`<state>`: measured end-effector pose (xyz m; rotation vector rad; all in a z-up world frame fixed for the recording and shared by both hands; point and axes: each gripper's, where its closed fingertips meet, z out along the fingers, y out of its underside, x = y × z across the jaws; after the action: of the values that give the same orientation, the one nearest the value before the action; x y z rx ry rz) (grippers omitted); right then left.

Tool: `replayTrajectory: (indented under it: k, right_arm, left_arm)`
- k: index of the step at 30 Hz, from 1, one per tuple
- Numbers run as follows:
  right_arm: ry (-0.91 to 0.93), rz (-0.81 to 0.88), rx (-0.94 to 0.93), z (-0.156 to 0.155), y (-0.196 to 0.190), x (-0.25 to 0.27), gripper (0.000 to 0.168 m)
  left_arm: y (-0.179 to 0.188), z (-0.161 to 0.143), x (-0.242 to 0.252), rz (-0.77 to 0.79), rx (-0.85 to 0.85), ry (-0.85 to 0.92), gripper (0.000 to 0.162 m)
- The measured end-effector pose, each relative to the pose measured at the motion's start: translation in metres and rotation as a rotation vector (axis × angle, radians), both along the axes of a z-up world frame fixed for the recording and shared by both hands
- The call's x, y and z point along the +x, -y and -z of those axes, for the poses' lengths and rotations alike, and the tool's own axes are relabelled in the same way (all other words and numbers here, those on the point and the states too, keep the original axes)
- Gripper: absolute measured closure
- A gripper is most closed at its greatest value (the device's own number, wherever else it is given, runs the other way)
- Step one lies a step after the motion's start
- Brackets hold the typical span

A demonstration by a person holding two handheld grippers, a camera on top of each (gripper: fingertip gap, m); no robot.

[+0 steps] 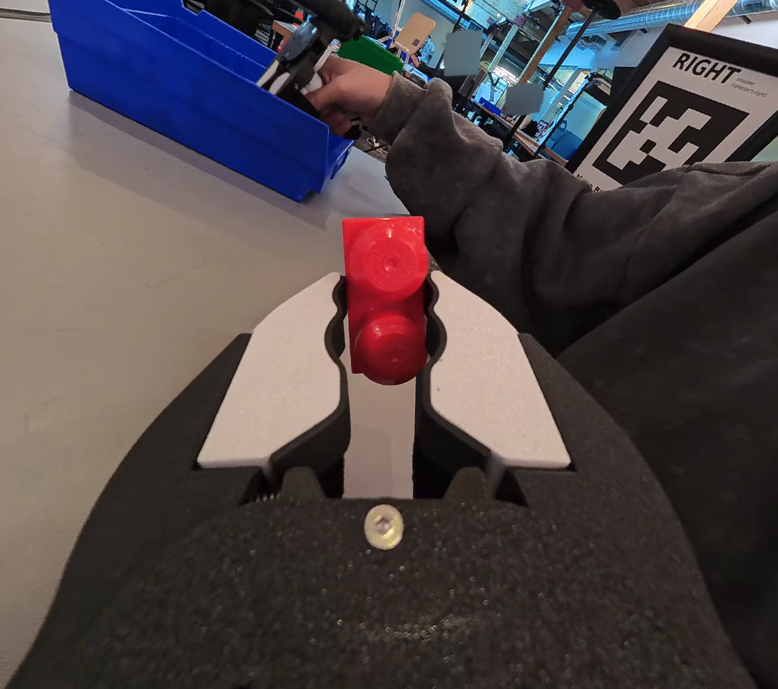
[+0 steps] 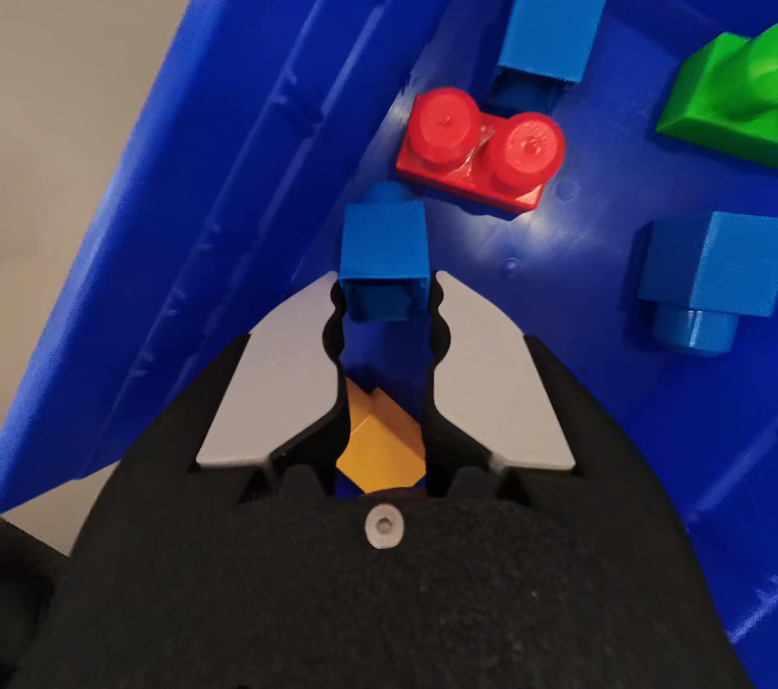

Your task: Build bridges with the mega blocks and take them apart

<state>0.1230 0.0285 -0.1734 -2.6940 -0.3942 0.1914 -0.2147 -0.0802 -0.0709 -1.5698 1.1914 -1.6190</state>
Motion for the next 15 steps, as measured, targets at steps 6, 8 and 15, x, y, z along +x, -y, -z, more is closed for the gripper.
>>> replayTrajectory:
  k: [6, 8, 15]
  right_arm:
    - [0.025, -0.003, -0.081, 0.016, 0.01, 0.002, 0.127]
    - [0.013, 0.01, -0.08, 0.016, 0.011, 0.003, 0.125]
    - [0.017, 0.041, 0.275, -0.061, 0.039, 0.003, 0.113]
  left_arm:
    - [-0.004, 0.002, -0.003, -0.016, -0.007, -0.007, 0.128]
    - [-0.004, 0.001, -0.003, -0.018, -0.002, -0.008, 0.128]
    - [-0.001, 0.002, -0.003, -0.024, 0.035, -0.025, 0.128]
